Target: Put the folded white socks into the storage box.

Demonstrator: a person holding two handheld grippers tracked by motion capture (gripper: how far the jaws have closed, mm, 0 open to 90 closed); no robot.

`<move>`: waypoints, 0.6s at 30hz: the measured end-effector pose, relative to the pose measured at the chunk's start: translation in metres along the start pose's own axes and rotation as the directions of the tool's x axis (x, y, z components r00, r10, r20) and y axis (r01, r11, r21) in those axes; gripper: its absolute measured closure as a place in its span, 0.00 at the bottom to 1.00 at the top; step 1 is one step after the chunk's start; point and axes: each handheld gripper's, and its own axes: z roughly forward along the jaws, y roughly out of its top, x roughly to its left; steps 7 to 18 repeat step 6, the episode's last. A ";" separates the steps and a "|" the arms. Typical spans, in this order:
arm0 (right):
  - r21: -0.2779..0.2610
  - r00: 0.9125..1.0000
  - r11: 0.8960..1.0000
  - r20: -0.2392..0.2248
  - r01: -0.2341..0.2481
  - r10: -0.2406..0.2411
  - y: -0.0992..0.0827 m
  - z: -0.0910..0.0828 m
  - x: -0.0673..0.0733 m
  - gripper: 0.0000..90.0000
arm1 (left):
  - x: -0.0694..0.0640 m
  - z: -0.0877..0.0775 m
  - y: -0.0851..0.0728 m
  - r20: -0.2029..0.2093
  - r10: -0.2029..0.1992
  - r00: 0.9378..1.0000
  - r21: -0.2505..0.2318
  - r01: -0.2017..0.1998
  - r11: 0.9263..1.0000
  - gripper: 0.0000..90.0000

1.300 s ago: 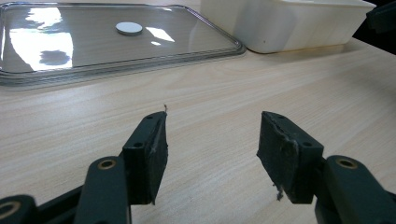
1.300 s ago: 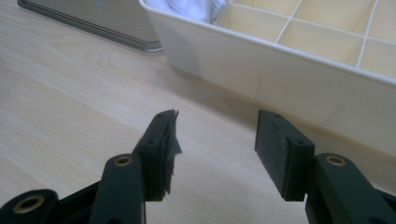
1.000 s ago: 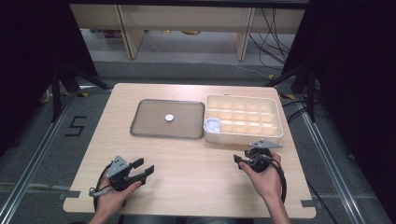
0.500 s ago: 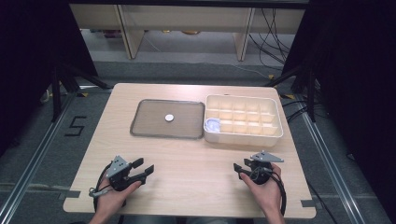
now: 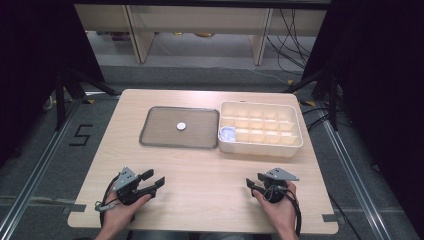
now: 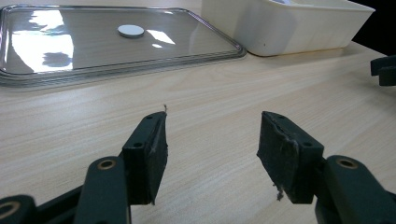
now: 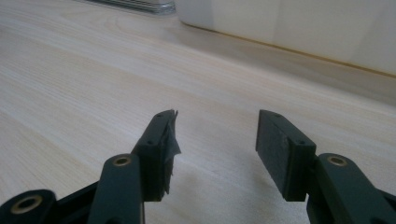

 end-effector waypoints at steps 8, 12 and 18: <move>-0.018 1.000 1.000 -0.025 -0.004 0.003 -0.001 0.004 0.002 0.53 | -0.001 0.000 0.000 -0.002 0.010 1.000 0.004 -0.010 1.000 0.46; -0.018 1.000 1.000 -0.025 -0.004 0.003 -0.001 0.004 0.002 0.53 | -0.001 0.000 0.000 -0.002 0.010 1.000 0.004 -0.010 1.000 0.46; -0.018 1.000 1.000 -0.025 -0.004 0.003 -0.001 0.004 0.002 0.53 | -0.001 0.000 0.000 -0.002 0.010 1.000 0.004 -0.010 1.000 0.46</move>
